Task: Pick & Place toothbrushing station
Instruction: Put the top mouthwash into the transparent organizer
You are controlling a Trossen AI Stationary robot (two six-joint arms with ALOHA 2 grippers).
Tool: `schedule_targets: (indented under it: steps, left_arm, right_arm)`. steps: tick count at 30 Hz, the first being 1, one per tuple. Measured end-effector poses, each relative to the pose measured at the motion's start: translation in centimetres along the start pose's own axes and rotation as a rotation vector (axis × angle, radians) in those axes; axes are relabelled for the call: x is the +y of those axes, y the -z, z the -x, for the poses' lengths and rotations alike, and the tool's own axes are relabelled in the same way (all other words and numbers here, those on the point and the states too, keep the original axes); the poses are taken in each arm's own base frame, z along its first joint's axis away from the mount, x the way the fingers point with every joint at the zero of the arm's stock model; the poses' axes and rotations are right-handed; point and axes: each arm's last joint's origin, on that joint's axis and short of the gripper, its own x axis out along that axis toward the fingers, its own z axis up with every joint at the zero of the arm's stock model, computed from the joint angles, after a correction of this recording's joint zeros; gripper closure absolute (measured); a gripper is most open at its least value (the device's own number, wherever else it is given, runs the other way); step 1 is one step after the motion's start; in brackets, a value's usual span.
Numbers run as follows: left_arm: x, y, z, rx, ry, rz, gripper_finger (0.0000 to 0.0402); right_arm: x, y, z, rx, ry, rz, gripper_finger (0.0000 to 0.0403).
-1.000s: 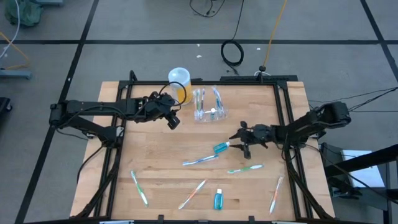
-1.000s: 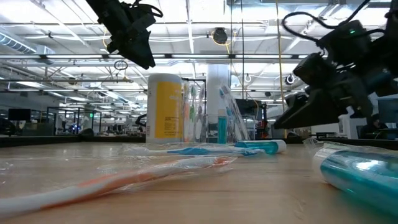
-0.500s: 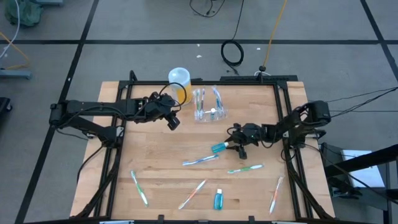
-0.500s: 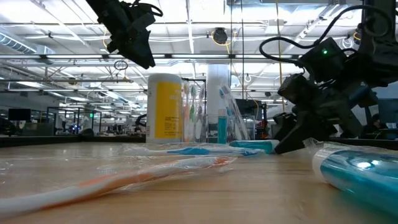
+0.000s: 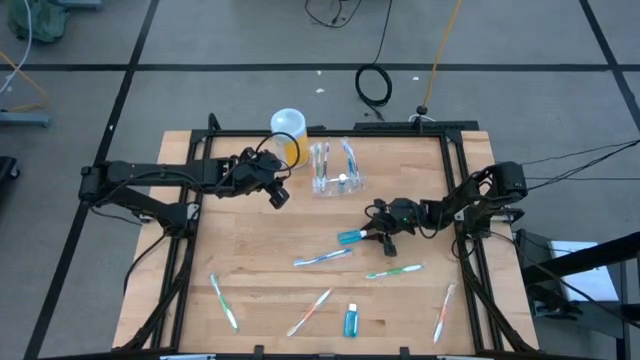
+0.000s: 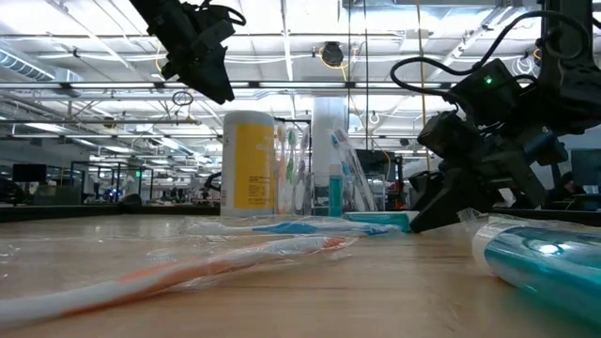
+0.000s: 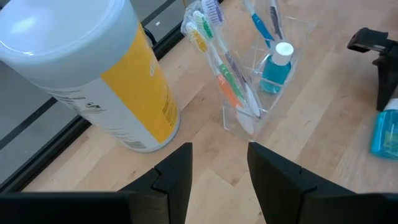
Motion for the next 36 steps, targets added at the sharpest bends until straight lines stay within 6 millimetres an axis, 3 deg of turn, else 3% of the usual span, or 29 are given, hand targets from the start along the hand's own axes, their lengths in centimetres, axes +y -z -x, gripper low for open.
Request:
schedule_targets:
  steps: [7,12,16,27,32,36]
  left_arm:
    - [0.0,0.0,0.0,0.001,-0.001,-0.001,0.0240]
    - [0.0,0.0,0.0,0.000,0.000,-0.013,0.0240]
    - [0.0,0.0,0.0,0.000,0.000,-0.016,0.0240]
    - [0.0,0.0,0.0,-0.001,0.000,-0.017,0.0240]
    - [0.0,0.0,0.0,-0.001,0.000,-0.018,0.0240]
    - [0.0,0.0,0.0,-0.001,0.000,-0.018,0.0240]
  right_arm:
    - [0.1,-1.1,0.6,-0.066,-0.008,0.072,0.0305]
    - [0.4,-3.3,1.6,-0.169,0.009,0.182,0.0306]
    - [1.0,-6.4,1.9,-0.200,0.006,0.300,0.0307]
    - [2.5,-18.0,2.9,0.264,0.280,0.686,0.0305]
    - [2.3,-21.2,2.4,0.460,0.286,0.854,0.0309]
    - [1.6,-23.2,1.9,0.567,0.409,1.024,0.0308]
